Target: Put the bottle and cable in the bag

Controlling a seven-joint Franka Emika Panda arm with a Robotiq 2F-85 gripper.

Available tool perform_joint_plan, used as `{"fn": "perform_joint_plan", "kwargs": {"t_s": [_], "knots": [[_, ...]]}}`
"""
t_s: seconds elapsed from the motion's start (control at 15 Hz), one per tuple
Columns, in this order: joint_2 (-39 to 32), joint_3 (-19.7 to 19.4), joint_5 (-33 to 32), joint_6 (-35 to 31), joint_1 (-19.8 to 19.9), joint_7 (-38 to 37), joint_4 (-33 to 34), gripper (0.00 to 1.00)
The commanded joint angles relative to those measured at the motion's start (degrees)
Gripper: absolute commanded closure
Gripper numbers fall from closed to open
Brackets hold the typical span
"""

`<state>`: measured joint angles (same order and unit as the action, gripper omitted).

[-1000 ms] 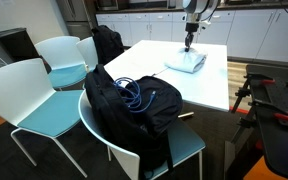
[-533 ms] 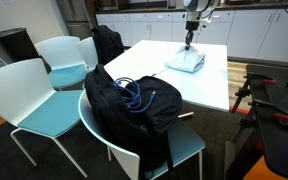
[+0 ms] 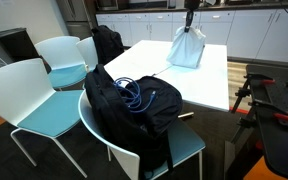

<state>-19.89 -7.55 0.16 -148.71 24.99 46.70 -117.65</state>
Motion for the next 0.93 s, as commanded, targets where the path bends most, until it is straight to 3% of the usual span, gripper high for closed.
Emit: {"fn": "perform_joint_plan", "kwargs": {"t_s": [0.0,0.07,0.13,0.33,0.53,0.6,0.87], "knots": [[11.1,-3.48,-11.91,-0.94,-7.67,-6.93,-8.79,0.98],[13.03,-4.43,-17.63,-0.94,-10.1,-11.49,-10.17,0.98],[13.94,-8.89,-22.7,-0.31,-16.12,-15.9,-10.5,0.98],[13.87,-16.11,-38.02,4.41,-29.41,-28.69,-7.69,0.98],[14.71,-12.8,-53.13,10.74,-34.48,-40.55,-9.4,0.98],[14.69,-7.02,-57.63,13.81,-31.2,-44.43,-9.33,0.98],[12.59,0.23,-69.28,25.92,-31.5,-56.85,-9.35,0.98]]}}
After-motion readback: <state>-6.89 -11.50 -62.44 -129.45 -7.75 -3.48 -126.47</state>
